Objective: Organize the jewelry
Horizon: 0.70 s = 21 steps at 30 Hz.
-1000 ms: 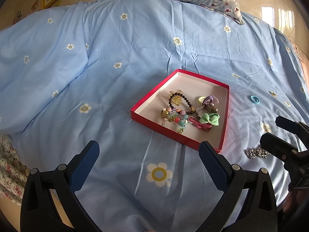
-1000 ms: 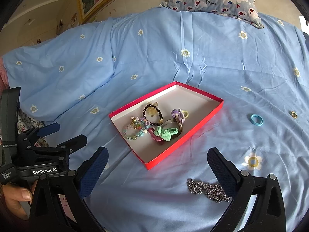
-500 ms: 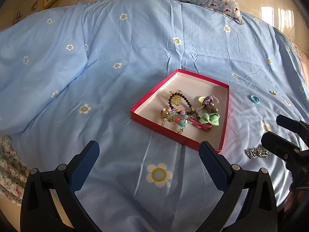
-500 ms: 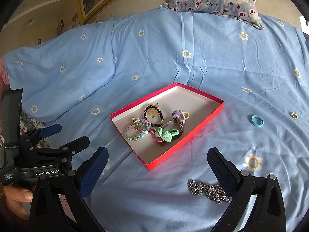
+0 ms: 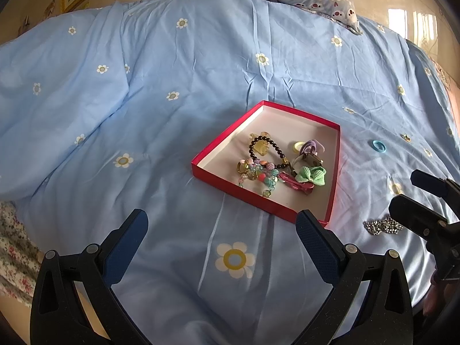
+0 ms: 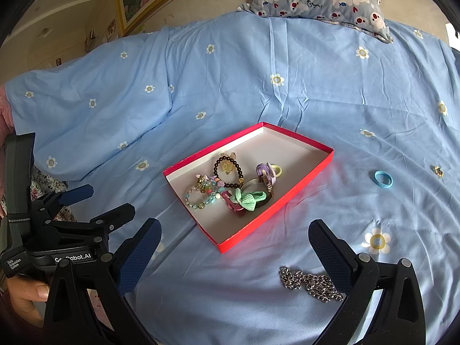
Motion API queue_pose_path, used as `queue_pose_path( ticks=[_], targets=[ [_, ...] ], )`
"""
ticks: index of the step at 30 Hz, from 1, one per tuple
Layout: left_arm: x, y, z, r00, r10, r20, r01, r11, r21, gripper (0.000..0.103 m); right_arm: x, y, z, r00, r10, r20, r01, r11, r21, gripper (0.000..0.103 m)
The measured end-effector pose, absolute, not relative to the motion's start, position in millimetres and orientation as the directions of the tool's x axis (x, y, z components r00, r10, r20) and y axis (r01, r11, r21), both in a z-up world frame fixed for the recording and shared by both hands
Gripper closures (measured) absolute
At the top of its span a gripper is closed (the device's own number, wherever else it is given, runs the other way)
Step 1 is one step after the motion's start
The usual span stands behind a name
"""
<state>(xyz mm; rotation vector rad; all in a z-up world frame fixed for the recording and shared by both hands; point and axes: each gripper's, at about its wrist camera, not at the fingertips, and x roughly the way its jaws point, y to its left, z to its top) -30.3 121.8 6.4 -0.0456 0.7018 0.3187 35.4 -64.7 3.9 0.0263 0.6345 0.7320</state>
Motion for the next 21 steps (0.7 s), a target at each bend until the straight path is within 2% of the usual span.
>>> queue_pose_path(
  ticks=[21],
  targets=[
    [-27.7, 122.0, 5.7, 0.716, 0.273, -0.642, -0.303, 0.951, 0.065, 0.0, 37.5, -65.0, 1.2, 0.563, 0.629, -0.536, -0.612, 0.753, 0.241, 0.0]
  ],
)
